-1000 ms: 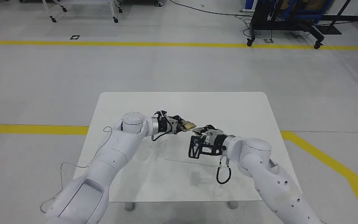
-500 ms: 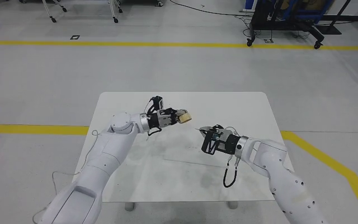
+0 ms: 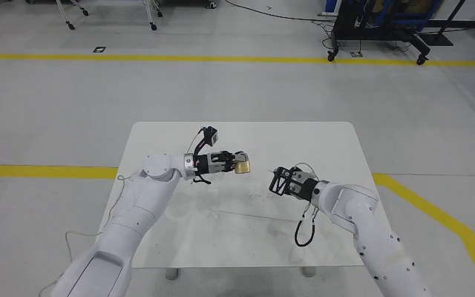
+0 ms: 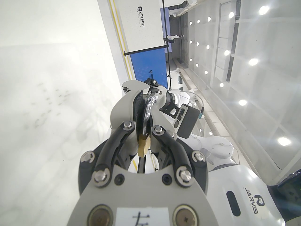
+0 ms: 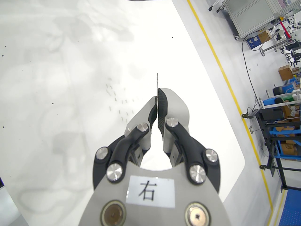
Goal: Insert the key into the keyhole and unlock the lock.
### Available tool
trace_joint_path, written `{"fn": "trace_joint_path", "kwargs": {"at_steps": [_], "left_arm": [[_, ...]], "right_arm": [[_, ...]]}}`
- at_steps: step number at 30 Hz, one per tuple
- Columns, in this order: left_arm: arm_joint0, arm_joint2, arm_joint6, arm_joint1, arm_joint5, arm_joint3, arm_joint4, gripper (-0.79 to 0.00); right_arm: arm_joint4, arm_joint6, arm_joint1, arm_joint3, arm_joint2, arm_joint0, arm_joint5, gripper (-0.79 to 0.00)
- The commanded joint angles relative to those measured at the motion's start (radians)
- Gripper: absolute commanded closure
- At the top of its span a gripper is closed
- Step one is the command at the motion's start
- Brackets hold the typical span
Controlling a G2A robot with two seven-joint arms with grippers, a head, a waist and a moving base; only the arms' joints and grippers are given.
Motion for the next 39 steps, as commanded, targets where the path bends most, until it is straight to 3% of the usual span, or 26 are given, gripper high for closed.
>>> {"fn": "trace_joint_path", "kwargs": {"at_steps": [1, 10, 16, 23, 30, 39], "left_arm": [[0.0, 0.0, 0.0, 0.0, 0.0, 0.0, 0.0, 0.0], [0.031, 0.019, 0.046, 0.005, -0.007, -0.029, 0.086, 0.0], [0.049, 0.015, 0.02, 0.013, -0.039, -0.029, 0.103, 0.0], [0.054, 0.026, 0.029, 0.02, -0.033, -0.051, 0.172, 0.0], [0.025, 0.034, 0.033, 0.015, 0.001, -0.011, 0.162, 0.0], [0.002, 0.08, 0.061, 0.0, 0.01, 0.027, 0.195, 0.0]], "right_arm": [[0.0, 0.0, 0.0, 0.0, 0.0, 0.0, 0.0, 0.0], [-0.039, 0.032, -0.001, 0.035, -0.022, 0.016, 0.019, 0.0], [-0.045, 0.294, -0.011, 0.033, -0.086, 0.09, 0.0, 0.0], [-0.008, 0.478, -0.029, 0.012, -0.18, 0.15, 0.018, 0.0], [0.004, 0.555, -0.048, 0.041, -0.281, 0.205, 0.018, 0.0], [0.041, 0.589, -0.057, 0.024, -0.317, 0.235, 0.003, 0.0]]}}
